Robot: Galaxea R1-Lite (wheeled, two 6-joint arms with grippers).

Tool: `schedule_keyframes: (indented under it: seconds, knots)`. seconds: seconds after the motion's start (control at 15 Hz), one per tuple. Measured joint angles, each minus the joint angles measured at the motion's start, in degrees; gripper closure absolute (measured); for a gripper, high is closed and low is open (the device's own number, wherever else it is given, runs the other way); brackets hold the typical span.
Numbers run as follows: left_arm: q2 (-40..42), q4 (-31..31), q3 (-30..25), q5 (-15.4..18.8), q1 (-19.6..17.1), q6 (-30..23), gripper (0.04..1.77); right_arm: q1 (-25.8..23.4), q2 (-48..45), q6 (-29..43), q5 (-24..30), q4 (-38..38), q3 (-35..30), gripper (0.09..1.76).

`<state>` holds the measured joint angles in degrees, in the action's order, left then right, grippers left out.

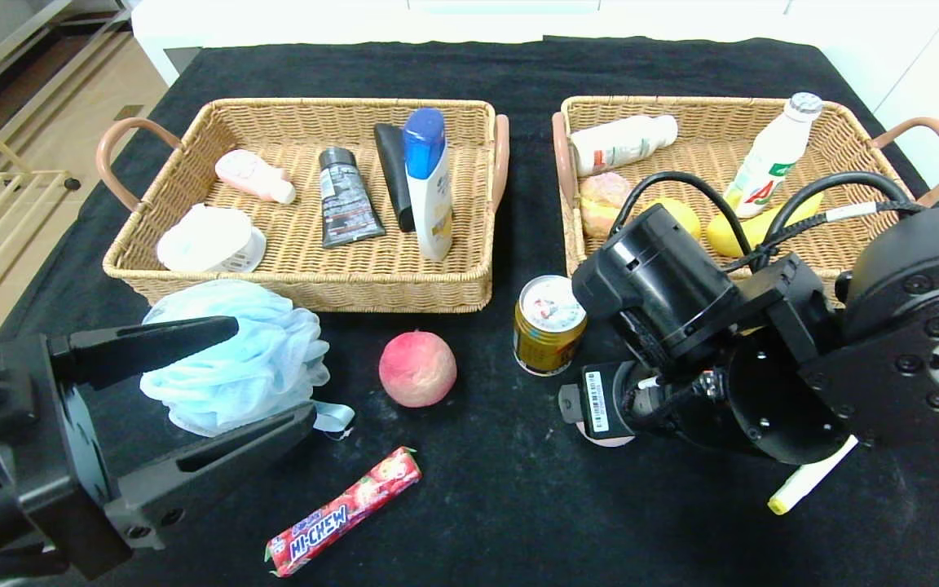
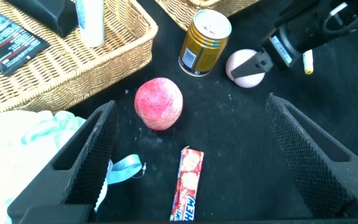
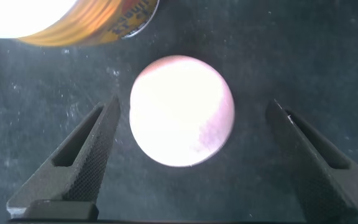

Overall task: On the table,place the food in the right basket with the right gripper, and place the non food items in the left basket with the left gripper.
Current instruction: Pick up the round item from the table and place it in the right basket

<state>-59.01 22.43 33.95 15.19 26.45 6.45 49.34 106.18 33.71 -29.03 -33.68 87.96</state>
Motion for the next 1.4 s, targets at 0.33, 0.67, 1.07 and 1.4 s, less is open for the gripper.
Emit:
schedule_keyframes:
  seconds: [0.33, 0.67, 1.07, 1.4]
  knots:
    - [0.06, 0.00, -0.02, 0.00, -0.05, 0.02, 0.09, -0.06, 0.96, 0.20, 0.00, 0.48, -0.06, 0.16]
    - [0.15, 0.00, -0.13, 0.00, 0.00, 0.07, 0.09, -0.11, 1.12, 0.39, -0.84, 0.34, -0.28, 0.91]
    - [0.17, 0.00, -0.13, -0.04, 0.00, 0.09, 0.09, -0.09, 1.43, 0.90, -0.88, 0.33, -0.48, 1.70]
    - [0.12, 0.00, 0.00, -0.06, -0.17, 0.09, 0.09, 0.20, 1.54, 1.01, -0.88, 0.12, -0.59, 1.70]
